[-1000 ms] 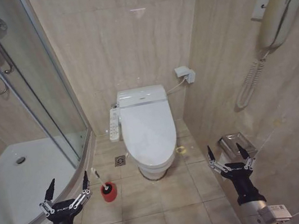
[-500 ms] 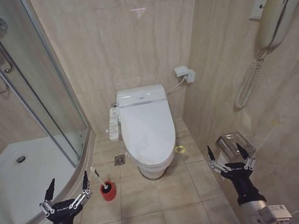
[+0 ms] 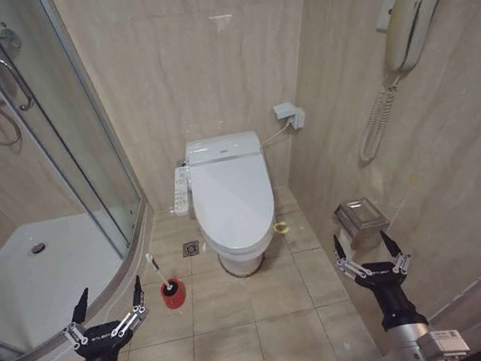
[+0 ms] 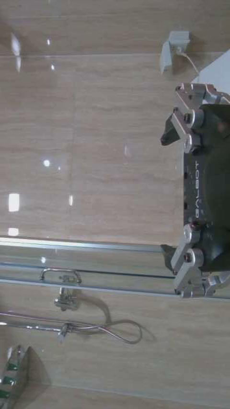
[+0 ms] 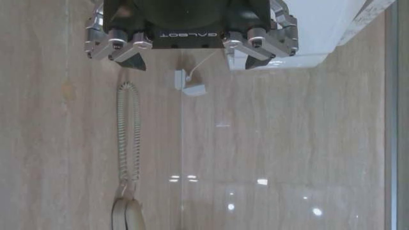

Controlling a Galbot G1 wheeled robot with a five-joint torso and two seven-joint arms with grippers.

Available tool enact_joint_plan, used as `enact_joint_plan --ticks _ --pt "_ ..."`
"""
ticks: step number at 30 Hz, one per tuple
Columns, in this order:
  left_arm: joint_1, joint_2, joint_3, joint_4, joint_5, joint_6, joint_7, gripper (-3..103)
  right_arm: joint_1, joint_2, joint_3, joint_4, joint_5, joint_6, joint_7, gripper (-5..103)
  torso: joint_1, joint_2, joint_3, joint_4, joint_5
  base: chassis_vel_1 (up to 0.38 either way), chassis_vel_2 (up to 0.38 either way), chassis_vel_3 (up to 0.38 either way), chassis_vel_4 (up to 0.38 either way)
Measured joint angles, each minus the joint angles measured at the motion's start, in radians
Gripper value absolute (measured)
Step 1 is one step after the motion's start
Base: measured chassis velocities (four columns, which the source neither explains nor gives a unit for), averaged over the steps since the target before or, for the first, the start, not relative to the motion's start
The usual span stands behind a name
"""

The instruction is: Open the toilet lid, clean the toilet bowl with a toilet brush, close the toilet lid, and flush.

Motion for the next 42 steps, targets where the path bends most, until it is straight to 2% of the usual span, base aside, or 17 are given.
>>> enact_joint_plan --ticks 42 --pt "0.0 0.0 0.0 0.0 0.0 0.0 0.0 100 0.0 0.0 0.0 0.0 0.0 0.0 0.0 100 0.0 0.0 0.0 0.0 0.0 -0.005 0.005 0.003 -0.005"
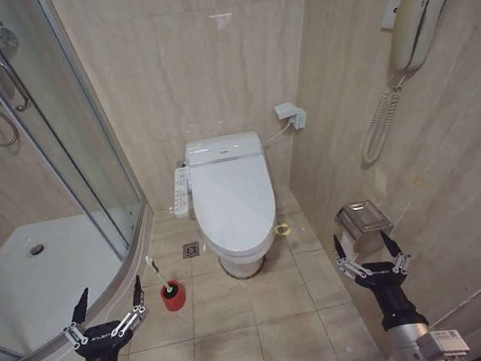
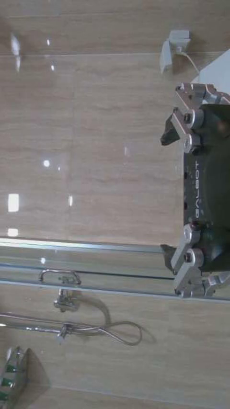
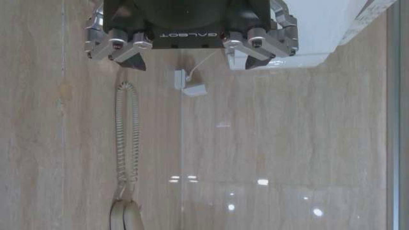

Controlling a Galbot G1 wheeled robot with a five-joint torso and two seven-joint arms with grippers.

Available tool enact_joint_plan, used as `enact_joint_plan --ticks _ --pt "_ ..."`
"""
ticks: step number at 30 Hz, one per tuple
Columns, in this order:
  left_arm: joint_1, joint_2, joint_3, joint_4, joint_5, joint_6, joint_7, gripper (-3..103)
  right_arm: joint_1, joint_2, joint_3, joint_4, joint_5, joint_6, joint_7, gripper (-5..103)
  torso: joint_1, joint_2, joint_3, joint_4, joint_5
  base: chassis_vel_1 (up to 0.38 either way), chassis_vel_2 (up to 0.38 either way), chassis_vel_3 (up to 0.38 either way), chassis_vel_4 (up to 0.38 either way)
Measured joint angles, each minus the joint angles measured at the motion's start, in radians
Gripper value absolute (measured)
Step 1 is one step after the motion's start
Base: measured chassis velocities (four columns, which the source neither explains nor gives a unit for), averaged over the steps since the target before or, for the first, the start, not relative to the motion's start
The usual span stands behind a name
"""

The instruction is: Open the toilet lid, clean the toilet bowl with a toilet brush, close the toilet lid, and flush.

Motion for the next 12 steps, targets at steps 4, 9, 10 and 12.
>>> enact_joint_plan --ticks 4,9,10,12 --pt "0.0 0.0 0.0 0.0 0.0 0.0 0.0 100 0.0 0.0 0.0 0.0 0.0 0.0 0.0 100 0.0 0.0 0.0 0.0 0.0 0.0 0.0 0.0 0.0" --pt "0.0 0.0 0.0 0.0 0.0 0.0 0.0 100 0.0 0.0 0.0 0.0 0.0 0.0 0.0 100 0.0 0.0 0.0 0.0 0.0 0.0 0.0 0.0 0.0" --pt "0.0 0.0 0.0 0.0 0.0 0.0 0.0 100 0.0 0.0 0.0 0.0 0.0 0.0 0.0 100 0.0 0.0 0.0 0.0 0.0 0.0 0.0 0.0 0.0" --pt "0.0 0.0 0.0 0.0 0.0 0.0 0.0 100 0.0 0.0 0.0 0.0 0.0 0.0 0.0 100 0.0 0.0 0.0 0.0 0.0 0.0 0.0 0.0 0.0"
